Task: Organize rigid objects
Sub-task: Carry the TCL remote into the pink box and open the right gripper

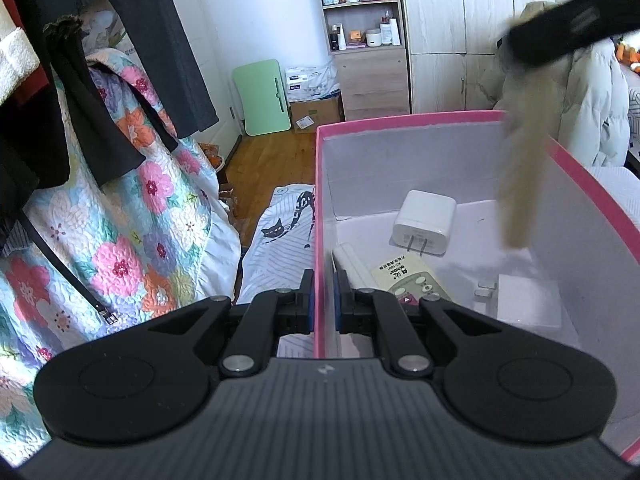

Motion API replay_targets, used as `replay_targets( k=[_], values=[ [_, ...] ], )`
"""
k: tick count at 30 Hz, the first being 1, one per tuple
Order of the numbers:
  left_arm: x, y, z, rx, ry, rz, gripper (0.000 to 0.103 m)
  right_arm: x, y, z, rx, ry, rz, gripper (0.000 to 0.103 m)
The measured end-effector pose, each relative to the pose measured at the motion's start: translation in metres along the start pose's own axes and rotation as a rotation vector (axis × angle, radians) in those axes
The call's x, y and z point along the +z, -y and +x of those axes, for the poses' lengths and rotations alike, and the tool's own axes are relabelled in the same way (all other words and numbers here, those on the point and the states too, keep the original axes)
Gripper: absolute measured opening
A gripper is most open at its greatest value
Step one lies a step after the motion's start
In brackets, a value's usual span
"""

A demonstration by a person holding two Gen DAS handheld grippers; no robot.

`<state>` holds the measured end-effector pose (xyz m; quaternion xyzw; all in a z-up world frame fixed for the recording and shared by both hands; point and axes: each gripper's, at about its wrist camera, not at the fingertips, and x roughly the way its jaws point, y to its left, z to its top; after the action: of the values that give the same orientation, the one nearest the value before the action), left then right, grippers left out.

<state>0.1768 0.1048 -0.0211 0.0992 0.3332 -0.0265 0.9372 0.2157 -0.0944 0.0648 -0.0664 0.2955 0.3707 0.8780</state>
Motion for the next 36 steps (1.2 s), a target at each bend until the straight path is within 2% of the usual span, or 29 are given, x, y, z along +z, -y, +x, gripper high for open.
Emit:
replay_targets(
  k=[5, 9, 12, 15, 17, 20, 23, 27, 28, 30, 32, 34, 36],
  values=[
    [0.0, 0.0, 0.001, -0.001, -0.001, 0.001, 0.006, -0.016, 0.003, 0.038, 0.016, -0.123, 0.0, 0.059],
    [-0.001, -0.001, 0.001, -0.007, 0.003, -0.005, 0.006, -0.034, -0.002, 0.036, -0.028, -0.161, -0.06, 0.058],
    [-0.001, -0.002, 0.002, -0.012, 0.004, -0.007, 0.006, -0.043, -0.006, 0.036, -0.05, -0.241, -0.104, 0.057],
    [-0.002, 0.0, 0.002, -0.008, 0.004, 0.004, 0.006, -0.047, -0.012, 0.031, -0.075, -0.248, -0.168, 0.055],
    [-0.002, 0.001, 0.002, -0.006, 0.003, 0.006, 0.006, -0.046, -0.015, 0.036, -0.143, -0.272, -0.226, 0.043],
    [-0.001, 0.001, 0.002, -0.007, 0.001, 0.005, 0.006, -0.048, -0.009, 0.042, -0.197, -0.296, -0.238, 0.043],
    [-0.001, -0.002, 0.003, -0.021, 0.003, -0.011, 0.006, -0.047, -0.003, 0.044, -0.202, -0.277, -0.239, 0.043],
    [-0.002, 0.003, 0.001, 0.004, -0.001, 0.018, 0.007, -0.048, -0.007, 0.053, -0.313, -0.208, -0.377, 0.045],
    [-0.002, 0.004, 0.0, 0.01, -0.002, 0.025, 0.007, -0.046, -0.006, 0.049, -0.334, -0.181, -0.386, 0.048],
    [-0.001, 0.003, 0.001, 0.004, -0.001, 0.018, 0.007, -0.036, 0.003, 0.029, -0.33, -0.106, -0.315, 0.057],
    [-0.001, 0.002, 0.0, 0.001, -0.001, 0.012, 0.007, -0.028, 0.015, 0.002, -0.292, -0.032, -0.19, 0.067],
    [-0.001, 0.002, 0.0, 0.0, -0.001, 0.01, 0.007, -0.029, 0.027, -0.026, -0.285, 0.041, -0.084, 0.067],
    [-0.001, 0.002, 0.0, 0.002, 0.0, 0.013, 0.007, -0.035, 0.038, -0.045, -0.308, 0.062, -0.02, 0.068]
  ],
)
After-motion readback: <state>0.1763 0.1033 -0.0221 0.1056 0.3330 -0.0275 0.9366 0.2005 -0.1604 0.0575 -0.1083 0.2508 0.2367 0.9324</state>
